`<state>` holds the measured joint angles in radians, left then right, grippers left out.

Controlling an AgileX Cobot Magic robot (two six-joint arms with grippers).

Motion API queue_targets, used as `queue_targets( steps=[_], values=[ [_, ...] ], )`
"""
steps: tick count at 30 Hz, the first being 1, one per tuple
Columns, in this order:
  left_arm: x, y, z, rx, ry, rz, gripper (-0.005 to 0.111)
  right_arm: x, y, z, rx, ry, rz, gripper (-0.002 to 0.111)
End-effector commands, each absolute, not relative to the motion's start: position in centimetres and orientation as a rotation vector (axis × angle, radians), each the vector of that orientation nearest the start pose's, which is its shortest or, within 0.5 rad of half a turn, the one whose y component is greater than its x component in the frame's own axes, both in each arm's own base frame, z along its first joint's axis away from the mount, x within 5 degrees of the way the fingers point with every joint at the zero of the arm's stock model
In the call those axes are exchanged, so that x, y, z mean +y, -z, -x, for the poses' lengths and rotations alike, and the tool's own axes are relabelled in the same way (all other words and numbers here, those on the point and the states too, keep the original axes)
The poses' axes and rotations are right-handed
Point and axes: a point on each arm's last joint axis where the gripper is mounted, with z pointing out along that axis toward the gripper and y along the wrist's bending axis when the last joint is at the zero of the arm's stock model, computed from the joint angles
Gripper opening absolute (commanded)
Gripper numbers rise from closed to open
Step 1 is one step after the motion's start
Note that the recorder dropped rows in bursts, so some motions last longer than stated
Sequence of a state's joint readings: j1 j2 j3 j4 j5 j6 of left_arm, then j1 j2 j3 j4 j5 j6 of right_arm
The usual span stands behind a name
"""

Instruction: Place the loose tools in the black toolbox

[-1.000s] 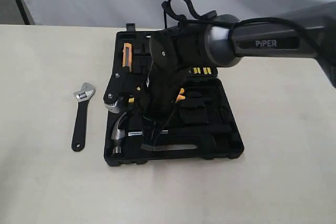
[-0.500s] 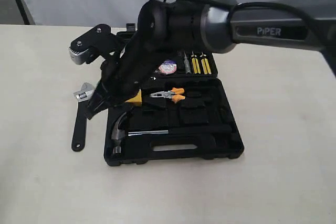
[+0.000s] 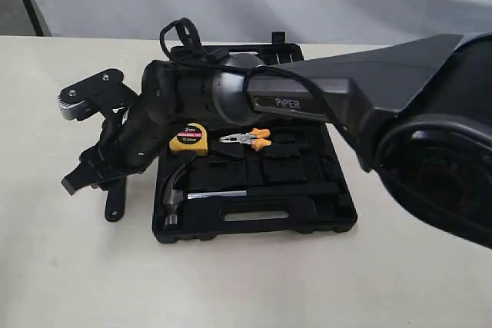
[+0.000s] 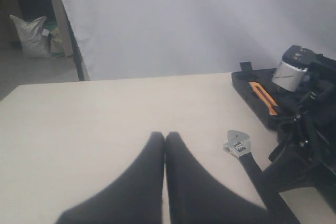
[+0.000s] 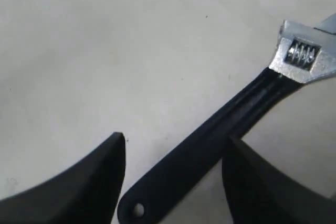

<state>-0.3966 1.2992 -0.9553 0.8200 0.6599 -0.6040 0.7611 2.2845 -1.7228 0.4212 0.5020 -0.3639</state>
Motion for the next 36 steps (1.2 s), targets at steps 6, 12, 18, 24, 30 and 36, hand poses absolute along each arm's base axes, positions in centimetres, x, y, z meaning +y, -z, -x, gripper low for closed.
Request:
queue_targets(
  steps=[6, 12, 18, 24, 30, 36],
  values=[
    [-6.6, -30.7, -26.3, 2.223, -0.348, -0.306, 0.001, 36.4, -13.9, -37.1, 2.447, -0.414, 0.934, 0.053],
    [-6.6, -30.7, -26.3, 2.223, -0.348, -0.306, 0.001, 37.1, -13.0, -37.7, 2.485, -0.417, 0.912, 0.053],
    [-6.6, -30.7, -26.3, 2.223, -0.348, -0.306, 0.001, 37.7, -12.2, -38.4, 2.479, -0.405, 0.920, 0.053],
    [-6.6, -30.7, -26.3, 2.223, -0.348, -0.306, 0.001, 37.8, -10.8, -38.2, 2.506, -0.247, 0.984, 0.040],
    [-6.6, -30.7, -26.3, 2.223, -0.348, -0.306, 0.001, 39.2, -10.6, -36.4, 2.546, -0.302, 1.008, 0.017],
    [-6.6, -30.7, -26.3, 2.223, -0.348, -0.306, 0.001, 39.5, -10.4, -34.8, 2.699, -0.395, 0.992, 0.000]
  ],
)
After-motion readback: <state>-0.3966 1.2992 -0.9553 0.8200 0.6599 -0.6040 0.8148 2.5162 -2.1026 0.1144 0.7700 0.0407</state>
